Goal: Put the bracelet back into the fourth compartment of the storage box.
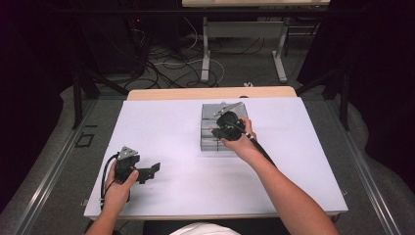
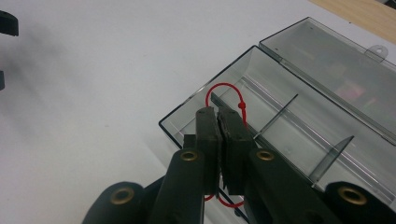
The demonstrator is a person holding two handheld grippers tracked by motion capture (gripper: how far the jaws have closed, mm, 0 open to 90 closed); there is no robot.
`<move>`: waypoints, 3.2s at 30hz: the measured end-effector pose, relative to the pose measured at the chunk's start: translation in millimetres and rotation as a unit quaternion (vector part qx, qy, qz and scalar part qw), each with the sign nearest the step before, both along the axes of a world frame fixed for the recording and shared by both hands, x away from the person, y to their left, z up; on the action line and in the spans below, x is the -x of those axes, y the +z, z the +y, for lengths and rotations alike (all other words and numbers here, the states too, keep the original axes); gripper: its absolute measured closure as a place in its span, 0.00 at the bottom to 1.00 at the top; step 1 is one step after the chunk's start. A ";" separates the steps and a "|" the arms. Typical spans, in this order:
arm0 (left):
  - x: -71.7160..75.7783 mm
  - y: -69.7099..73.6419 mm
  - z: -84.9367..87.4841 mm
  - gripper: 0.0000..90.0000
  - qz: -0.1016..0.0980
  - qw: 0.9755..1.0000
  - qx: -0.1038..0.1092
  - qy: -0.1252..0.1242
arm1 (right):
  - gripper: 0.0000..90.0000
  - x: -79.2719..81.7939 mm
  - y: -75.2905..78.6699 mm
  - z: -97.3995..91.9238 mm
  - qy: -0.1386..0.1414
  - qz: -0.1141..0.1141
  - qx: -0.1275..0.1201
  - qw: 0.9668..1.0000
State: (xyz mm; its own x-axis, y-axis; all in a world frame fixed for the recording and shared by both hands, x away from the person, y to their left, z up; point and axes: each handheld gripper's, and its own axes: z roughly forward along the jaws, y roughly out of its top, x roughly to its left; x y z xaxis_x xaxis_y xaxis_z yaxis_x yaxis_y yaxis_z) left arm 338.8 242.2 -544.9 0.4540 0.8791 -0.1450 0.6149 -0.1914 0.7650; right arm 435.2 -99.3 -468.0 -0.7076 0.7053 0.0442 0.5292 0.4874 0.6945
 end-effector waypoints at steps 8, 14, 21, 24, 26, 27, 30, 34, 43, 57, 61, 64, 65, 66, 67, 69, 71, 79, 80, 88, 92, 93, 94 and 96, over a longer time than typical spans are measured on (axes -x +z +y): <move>-0.1 -0.2 0.0 0.09 0.001 1.000 0.002 -0.001 | 0.98 -5.7 -5.1 9.3 0.009 0.006 -0.004 1.000; -0.1 -0.2 0.0 0.09 0.001 1.000 0.003 0.001 | 0.98 -9.3 -11.3 15.2 0.005 0.020 0.010 1.000; -0.2 -0.2 0.4 0.09 0.002 1.000 0.001 -0.001 | 0.98 -15.3 -19.4 17.6 0.012 0.021 0.009 1.000; -0.3 -0.5 0.3 0.09 0.003 1.000 0.003 -0.001 | 0.98 -16.9 -22.5 18.8 0.007 0.023 0.006 1.000; -0.3 -0.6 -0.1 0.09 0.002 1.000 0.005 0.001 | 0.98 -18.3 -24.5 19.6 0.003 0.026 0.009 1.000; -0.3 -0.5 0.4 0.09 0.003 1.000 0.003 -0.002 | 0.98 -18.8 -24.5 19.2 0.009 0.032 0.013 0.999; -0.4 -0.8 -0.1 0.09 0.002 1.000 0.006 0.001 | 0.98 -20.5 -27.5 21.2 0.008 0.034 0.015 0.999; -0.4 -0.7 0.1 0.09 0.002 1.000 0.005 0.001 | 0.98 -22.5 -31.4 22.8 0.007 0.039 0.017 0.999; -0.3 -0.5 0.8 0.09 0.001 1.000 0.004 0.001 | 0.98 -27.2 -39.0 23.8 0.007 0.043 0.023 0.999; -0.2 -0.4 1.0 0.09 0.001 1.000 0.004 0.001 | 0.98 -32.1 -47.7 27.2 -0.002 0.059 0.027 0.998; -0.2 -0.4 1.1 0.09 0.001 1.000 0.004 0.000 | 0.98 -32.9 -51.7 29.4 -0.003 0.049 0.017 0.999; -0.3 -0.5 1.1 0.09 0.002 1.000 0.003 0.000 | 0.98 -33.1 -51.0 29.2 0.003 0.061 0.032 0.998; -0.3 -0.5 1.2 0.09 0.002 1.000 0.003 0.000 | 0.98 -32.8 -51.9 29.7 0.000 0.062 0.029 0.998; -0.3 -0.5 1.2 0.09 0.002 1.000 0.003 0.001 | 0.98 -32.4 -51.4 29.8 -0.003 0.065 0.032 0.997; -0.4 -0.5 1.2 0.09 0.002 1.000 0.003 0.001 | 0.98 -32.4 -53.0 30.5 -0.004 0.060 0.024 0.998; -0.5 -0.5 1.3 0.09 0.002 1.000 0.003 0.000 | 0.97 -32.8 -52.0 29.4 0.000 0.064 0.036 0.997; -0.5 -0.6 1.2 0.09 0.002 1.000 0.003 0.001 | 0.97 -31.5 -51.6 30.5 -0.011 0.076 0.034 0.996; -0.8 -0.9 0.8 0.09 0.004 1.000 0.008 0.003 | 0.89 -32.3 -49.5 26.3 -0.011 0.071 0.027 0.997; -1.1 -1.0 0.8 0.09 0.003 1.000 0.008 0.002 | 0.88 -32.1 -48.3 25.7 -0.013 0.076 0.029 0.997; -1.1 -1.0 2.0 0.09 0.004 1.000 0.006 0.006 | 0.76 -30.2 -50.1 22.2 -0.027 0.047 -0.016 0.998; -1.9 -1.1 1.9 0.09 0.003 1.000 0.007 0.006 | 0.69 -29.2 -45.6 19.1 -0.033 0.067 -0.006 0.997; -2.1 -1.1 1.8 0.09 0.005 1.000 0.006 0.006 | 0.67 -28.7 -44.7 19.1 -0.037 0.070 -0.004 0.997; -2.3 -1.2 1.9 0.09 0.006 1.000 0.006 0.005 | 0.65 -27.5 -43.4 19.3 -0.043 0.078 -0.002 0.996; -2.5 -1.4 2.0 0.09 0.006 1.000 0.006 0.005 | 0.63 -27.7 -45.7 18.1 -0.040 0.055 -0.019 0.997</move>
State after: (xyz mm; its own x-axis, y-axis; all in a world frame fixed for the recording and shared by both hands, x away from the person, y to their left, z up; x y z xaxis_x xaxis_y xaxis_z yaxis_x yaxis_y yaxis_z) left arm 341.3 244.2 -546.3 0.4442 0.8813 -0.1612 0.6258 -0.1764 0.7598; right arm 463.0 -81.2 -513.7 -0.6379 0.7562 0.1458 0.6396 0.4149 0.6471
